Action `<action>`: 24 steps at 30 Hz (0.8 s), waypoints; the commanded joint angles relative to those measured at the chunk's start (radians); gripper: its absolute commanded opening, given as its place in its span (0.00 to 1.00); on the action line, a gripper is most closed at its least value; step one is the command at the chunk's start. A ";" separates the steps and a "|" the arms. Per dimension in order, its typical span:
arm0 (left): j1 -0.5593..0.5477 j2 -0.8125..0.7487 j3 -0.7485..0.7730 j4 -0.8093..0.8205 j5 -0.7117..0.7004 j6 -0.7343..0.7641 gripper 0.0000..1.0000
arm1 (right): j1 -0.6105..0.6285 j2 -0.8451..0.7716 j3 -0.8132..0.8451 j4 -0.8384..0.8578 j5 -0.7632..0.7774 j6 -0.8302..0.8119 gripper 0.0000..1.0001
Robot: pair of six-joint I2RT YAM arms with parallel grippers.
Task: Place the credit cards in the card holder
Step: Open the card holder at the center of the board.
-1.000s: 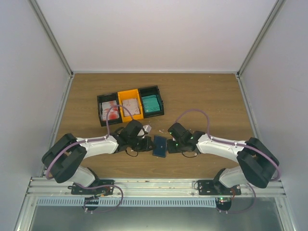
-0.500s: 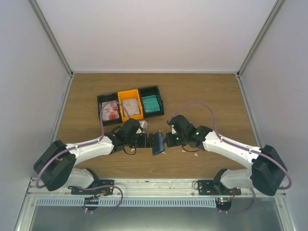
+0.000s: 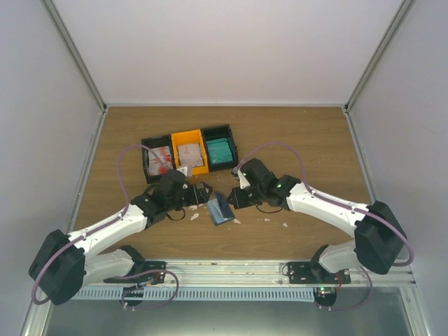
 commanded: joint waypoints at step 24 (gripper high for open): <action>0.012 0.191 -0.111 0.436 0.431 -0.015 0.56 | -0.112 0.069 -0.158 -0.045 0.428 -0.073 0.00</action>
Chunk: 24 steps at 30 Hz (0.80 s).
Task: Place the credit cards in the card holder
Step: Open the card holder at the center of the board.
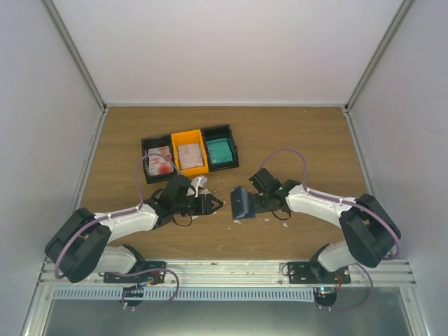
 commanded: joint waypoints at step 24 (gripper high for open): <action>-0.002 -0.013 0.133 0.133 0.139 -0.010 0.51 | -0.007 -0.152 0.072 0.052 -0.219 -0.062 0.01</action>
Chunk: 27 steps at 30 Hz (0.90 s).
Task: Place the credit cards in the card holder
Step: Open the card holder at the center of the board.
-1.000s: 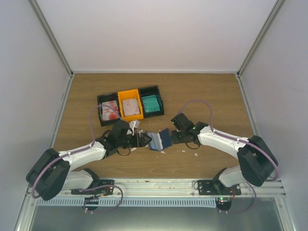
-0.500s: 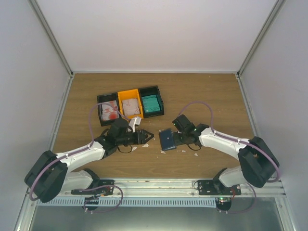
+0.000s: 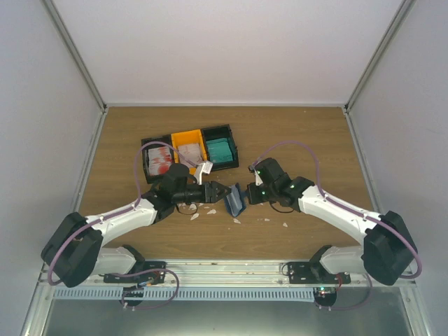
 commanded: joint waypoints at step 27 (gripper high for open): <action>-0.073 0.187 0.133 0.055 0.107 0.028 0.45 | -0.007 0.029 -0.024 0.029 -0.010 0.006 0.01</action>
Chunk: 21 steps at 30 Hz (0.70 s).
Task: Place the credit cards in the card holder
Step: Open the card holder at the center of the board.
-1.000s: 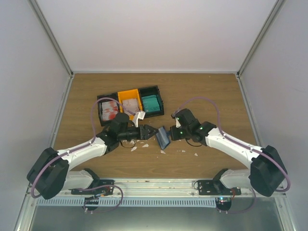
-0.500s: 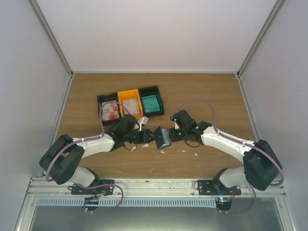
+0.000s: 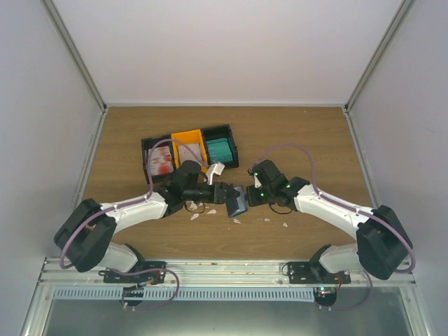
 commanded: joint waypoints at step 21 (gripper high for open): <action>-0.111 0.189 0.149 -0.292 -0.287 -0.023 0.30 | -0.006 0.005 -0.025 -0.011 0.055 0.034 0.00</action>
